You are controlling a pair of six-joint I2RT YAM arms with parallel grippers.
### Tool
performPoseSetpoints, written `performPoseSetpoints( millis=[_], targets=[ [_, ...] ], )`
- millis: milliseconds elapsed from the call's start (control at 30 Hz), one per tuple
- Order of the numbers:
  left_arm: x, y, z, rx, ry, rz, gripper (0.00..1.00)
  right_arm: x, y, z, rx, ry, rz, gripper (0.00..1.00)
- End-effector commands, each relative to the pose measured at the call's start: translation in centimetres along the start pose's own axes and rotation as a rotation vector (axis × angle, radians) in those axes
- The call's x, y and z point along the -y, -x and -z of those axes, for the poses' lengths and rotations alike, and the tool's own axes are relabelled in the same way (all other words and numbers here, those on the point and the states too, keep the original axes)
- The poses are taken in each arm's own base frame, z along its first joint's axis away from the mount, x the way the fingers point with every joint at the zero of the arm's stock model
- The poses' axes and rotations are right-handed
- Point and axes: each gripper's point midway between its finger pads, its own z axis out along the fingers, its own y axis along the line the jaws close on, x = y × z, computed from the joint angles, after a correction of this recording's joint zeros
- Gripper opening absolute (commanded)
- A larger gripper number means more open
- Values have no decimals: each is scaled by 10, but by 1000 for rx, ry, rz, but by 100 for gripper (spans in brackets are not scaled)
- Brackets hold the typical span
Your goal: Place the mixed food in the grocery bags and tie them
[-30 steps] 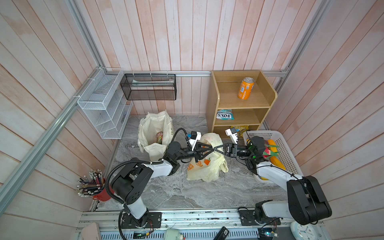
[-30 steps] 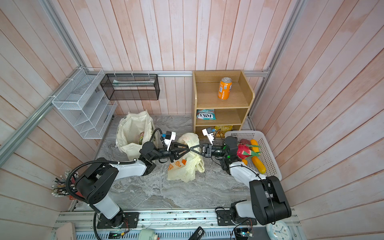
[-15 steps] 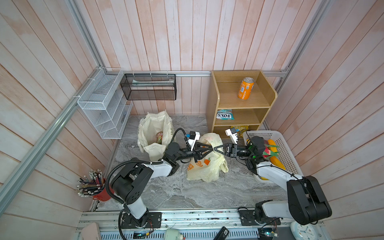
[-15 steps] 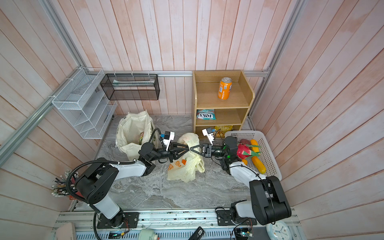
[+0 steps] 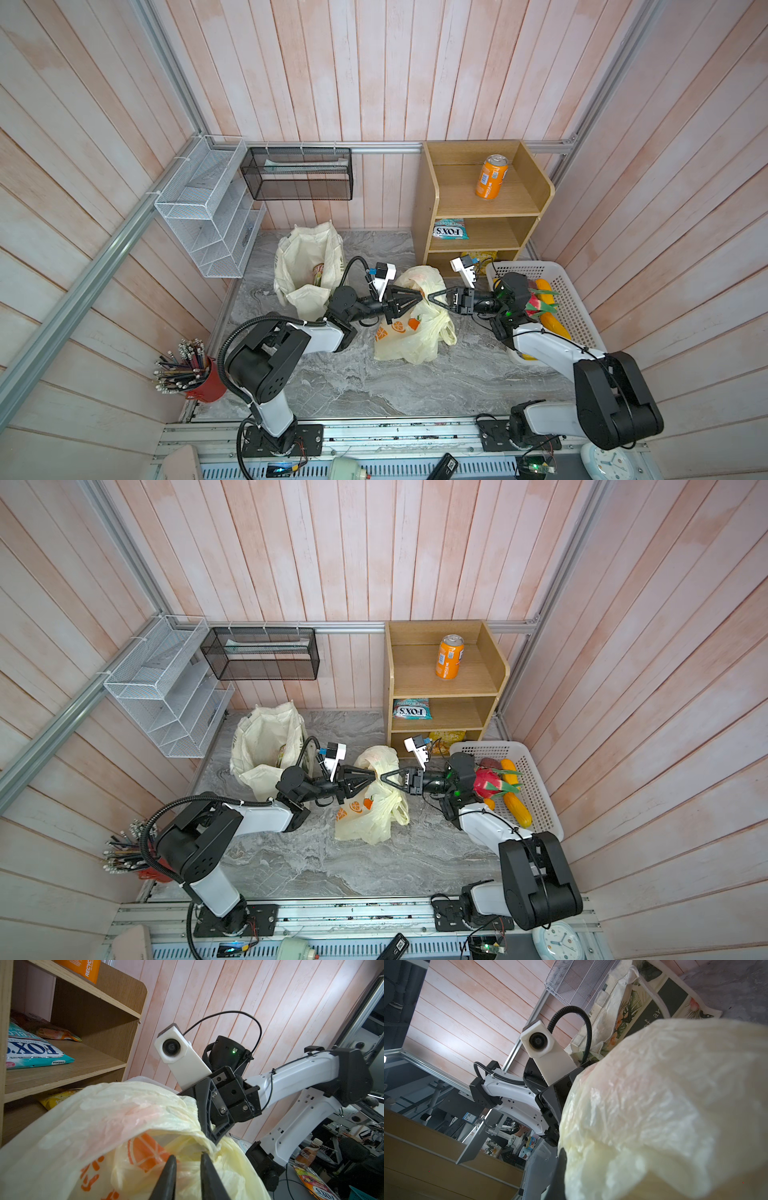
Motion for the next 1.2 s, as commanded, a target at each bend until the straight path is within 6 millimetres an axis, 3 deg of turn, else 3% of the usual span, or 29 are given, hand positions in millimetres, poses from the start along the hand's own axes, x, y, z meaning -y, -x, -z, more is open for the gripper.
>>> performPoseSetpoints(
  millis=[0,767,1000,1167],
  targets=[
    [3,4,-8,-3,-40,-18,24,-2,1,1,3,1,18,0],
    [8,-9,-22,-34,-97,0,23,-1,1,1,3,0,17,0],
    [13,-5,-22,-19,-122,-9,20,1,0,2,7,-5,9,0],
    [18,-2,-22,-8,-141,-20,11,1,0,1,9,-6,9,0]
  ],
)
